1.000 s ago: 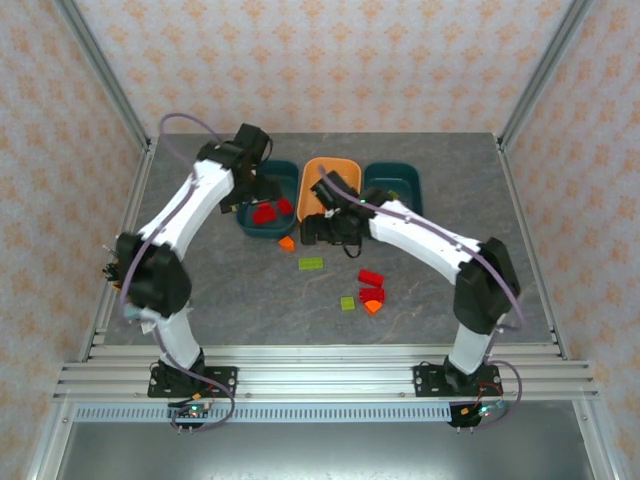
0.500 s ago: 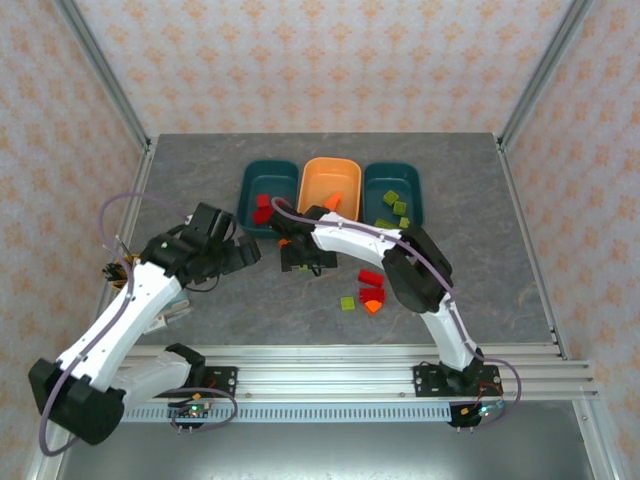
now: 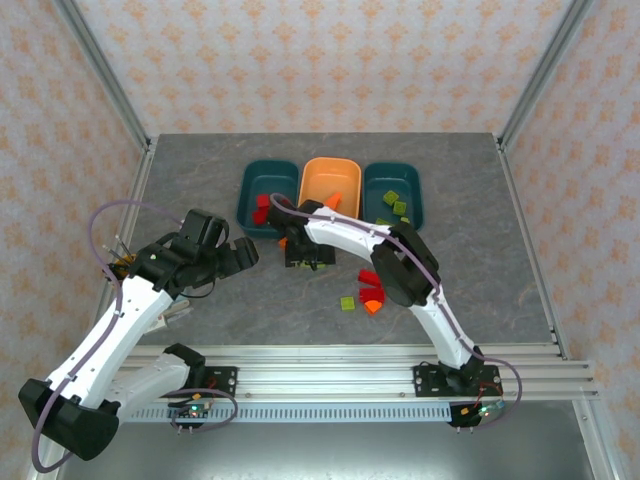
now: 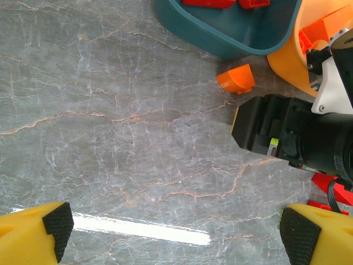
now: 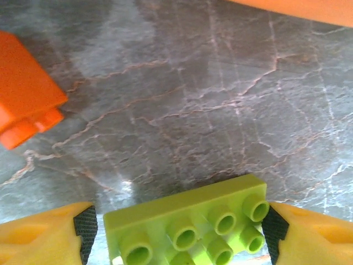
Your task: Sort the legos into containers by color
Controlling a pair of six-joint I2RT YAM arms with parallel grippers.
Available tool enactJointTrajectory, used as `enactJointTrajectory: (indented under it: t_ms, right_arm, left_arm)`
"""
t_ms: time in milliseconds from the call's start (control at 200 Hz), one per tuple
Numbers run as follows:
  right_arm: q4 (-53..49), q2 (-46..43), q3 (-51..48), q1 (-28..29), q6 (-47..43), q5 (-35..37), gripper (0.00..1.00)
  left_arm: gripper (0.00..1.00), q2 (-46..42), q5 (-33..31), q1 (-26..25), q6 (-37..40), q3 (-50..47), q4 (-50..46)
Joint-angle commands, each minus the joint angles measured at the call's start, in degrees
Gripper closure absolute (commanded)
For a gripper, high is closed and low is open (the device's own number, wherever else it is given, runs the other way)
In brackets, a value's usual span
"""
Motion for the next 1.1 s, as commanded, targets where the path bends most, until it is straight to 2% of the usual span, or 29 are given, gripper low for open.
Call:
enactJointTrajectory:
  t_ms: [0,505,651,766,876,1036,1096]
  right_arm:
    - [-2.33,1.45,0.64,-0.58,0.23,0.54,0.27]
    - [-0.49,1.99,-2.21,-1.70,1.44,-3.20,0.32]
    - [-0.41,0.03,-3.20,-1.81,1.10,-1.84,0.41]
    - [-0.40,-5.25,-4.47,-2.11,0.90,1.11,0.45]
    - [-0.78,-12.57,-6.40,-3.72,1.08,2.58,0.46]
    - [-3.07,-21.54,-8.32,-9.05,0.60,3.62,0.46]
    - [-3.10,-23.88,-9.54,-12.66,0.64,3.26,0.46]
  left_arm:
    - [0.01,-0.16,0.27,-0.25,-0.60,0.26,-1.41]
    - [0.02,0.59,1.87,-0.77,-1.22,-0.41,1.04]
    - [0.02,1.15,3.21,-1.04,-1.00,-0.98,1.90]
    - [0.02,1.49,3.86,-1.76,-1.00,-0.66,3.17]
    - [0.02,3.71,5.43,-4.65,0.37,1.20,5.55]
    - [0.03,10.40,6.02,-10.64,2.42,6.33,9.10]
    - [0.03,13.38,5.68,-12.29,2.68,8.90,9.98]
